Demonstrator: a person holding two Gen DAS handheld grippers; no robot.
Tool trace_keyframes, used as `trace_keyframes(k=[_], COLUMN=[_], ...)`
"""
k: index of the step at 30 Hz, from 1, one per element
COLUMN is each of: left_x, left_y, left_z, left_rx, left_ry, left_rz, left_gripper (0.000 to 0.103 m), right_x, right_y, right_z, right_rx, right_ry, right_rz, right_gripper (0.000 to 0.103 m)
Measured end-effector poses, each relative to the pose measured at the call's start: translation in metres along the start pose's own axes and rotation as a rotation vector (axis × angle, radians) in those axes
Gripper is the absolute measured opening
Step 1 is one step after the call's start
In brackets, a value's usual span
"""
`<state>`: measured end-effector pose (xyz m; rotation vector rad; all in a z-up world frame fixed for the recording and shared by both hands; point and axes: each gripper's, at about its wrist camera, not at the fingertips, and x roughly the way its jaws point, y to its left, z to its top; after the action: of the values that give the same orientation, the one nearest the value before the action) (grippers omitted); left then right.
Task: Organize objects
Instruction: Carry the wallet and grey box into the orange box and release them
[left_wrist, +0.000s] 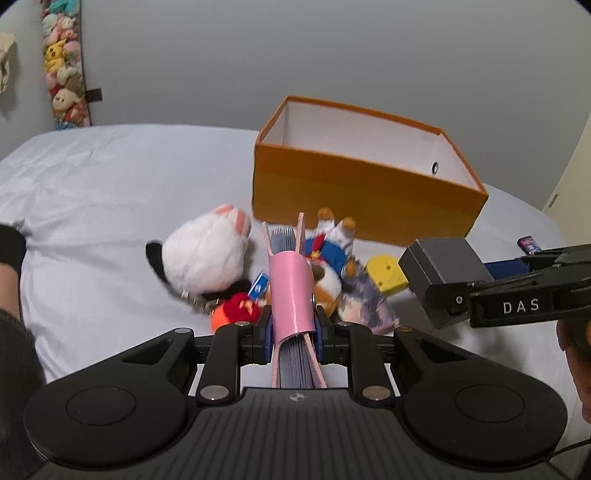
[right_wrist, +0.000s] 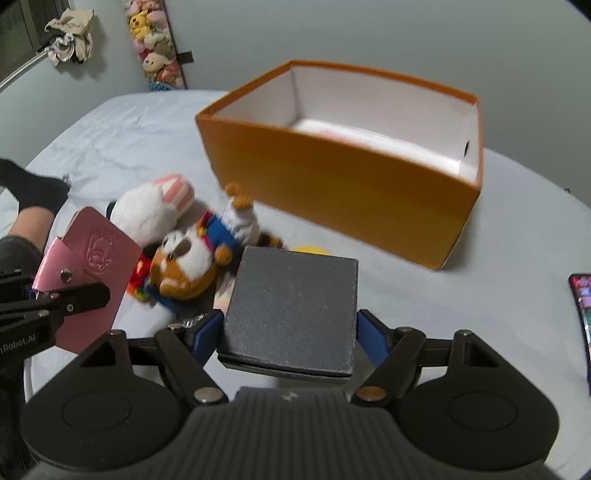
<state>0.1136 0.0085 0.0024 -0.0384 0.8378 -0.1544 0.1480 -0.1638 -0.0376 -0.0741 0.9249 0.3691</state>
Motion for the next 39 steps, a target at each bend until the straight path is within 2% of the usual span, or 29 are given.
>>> trace_keyframes(k=[13,24,30,34,39], left_x=[0.005,0.026,0.056,0.084,0.116], left_y=[-0.021,-0.031,-0.03,-0.025,-0.024], left_z=[0.061,0.135,0.169,0.188,0.203], left_rx=[0.087,0.09,0.098,0.064,0.028], left_ry=[-0.083,-0.12,-0.098,-0.049,-0.015], left_rz=[-0.026,-0.154,-0.177,-0.237,-0.251], left_gripper=[0.023,0.023,0.023,0.023,0.023], right_x=[-0.017,-0.018,0.002,0.019,0.043], right_y=[-0.023,-0.051,-0.071,-0.085,-0.093], right_z=[0.049,0.104,0.129,0.146,0.159], right_rx=[0.018,0.044,0.073,0.093,0.094], right_ry=[-0.101,-0.155,-0.138,-0.113,-0.078], right_rz=[-0.023,-0.029,-0.047,-0.063,-0.081], right_gripper=[0.078,0.078,0.078,0.078,0.078])
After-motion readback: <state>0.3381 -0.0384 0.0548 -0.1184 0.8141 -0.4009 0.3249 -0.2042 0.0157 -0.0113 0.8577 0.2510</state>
